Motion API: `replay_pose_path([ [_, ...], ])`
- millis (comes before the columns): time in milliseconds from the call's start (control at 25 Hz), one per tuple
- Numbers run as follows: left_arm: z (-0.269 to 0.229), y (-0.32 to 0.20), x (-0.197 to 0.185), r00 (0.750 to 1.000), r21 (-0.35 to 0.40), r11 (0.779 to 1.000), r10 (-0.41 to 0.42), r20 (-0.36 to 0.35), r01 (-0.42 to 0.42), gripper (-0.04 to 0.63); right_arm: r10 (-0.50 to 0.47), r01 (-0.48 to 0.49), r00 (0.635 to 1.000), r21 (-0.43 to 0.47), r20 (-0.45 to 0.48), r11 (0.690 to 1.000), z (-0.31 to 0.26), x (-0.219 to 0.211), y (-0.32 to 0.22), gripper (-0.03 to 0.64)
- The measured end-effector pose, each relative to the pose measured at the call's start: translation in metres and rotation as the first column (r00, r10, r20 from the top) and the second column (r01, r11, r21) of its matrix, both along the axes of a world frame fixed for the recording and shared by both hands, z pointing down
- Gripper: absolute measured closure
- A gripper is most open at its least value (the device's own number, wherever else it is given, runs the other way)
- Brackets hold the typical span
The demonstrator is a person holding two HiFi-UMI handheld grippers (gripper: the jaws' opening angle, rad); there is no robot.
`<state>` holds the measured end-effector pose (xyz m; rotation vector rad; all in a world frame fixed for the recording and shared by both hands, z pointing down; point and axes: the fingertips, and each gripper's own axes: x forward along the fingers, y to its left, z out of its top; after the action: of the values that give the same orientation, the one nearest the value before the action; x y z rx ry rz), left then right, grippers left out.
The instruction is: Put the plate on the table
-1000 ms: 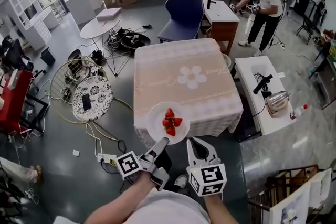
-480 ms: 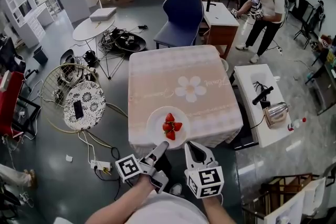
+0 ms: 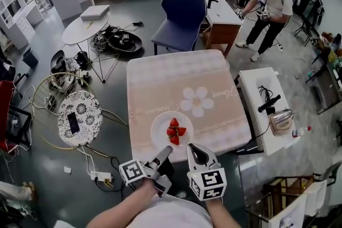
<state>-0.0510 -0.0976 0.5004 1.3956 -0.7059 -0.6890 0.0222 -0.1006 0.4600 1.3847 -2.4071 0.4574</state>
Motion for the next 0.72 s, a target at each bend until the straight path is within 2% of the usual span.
replay_pose_path([
  [320, 0.016, -0.028, -0.007, 0.998, 0.002, 0.998, 0.069, 0.005, -0.069, 0.575, 0.007, -0.009, 0.998, -0.036, -0.055, 0.999, 0.011, -0.013, -0.028, 0.613],
  [520, 0.021, -0.043, -0.006, 0.998, -0.016, 0.998, 0.058, 0.011, -0.058, 0.577, -0.017, 0.014, 0.998, -0.043, -0.063, 0.999, 0.015, -0.014, -0.045, 0.612],
  [720, 0.035, -0.059, 0.001, 0.998, -0.036, 0.999, 0.042, 0.046, -0.040, 0.575, -0.065, 0.062, 0.996, -0.053, -0.066, 0.997, 0.025, -0.004, -0.062, 0.612],
])
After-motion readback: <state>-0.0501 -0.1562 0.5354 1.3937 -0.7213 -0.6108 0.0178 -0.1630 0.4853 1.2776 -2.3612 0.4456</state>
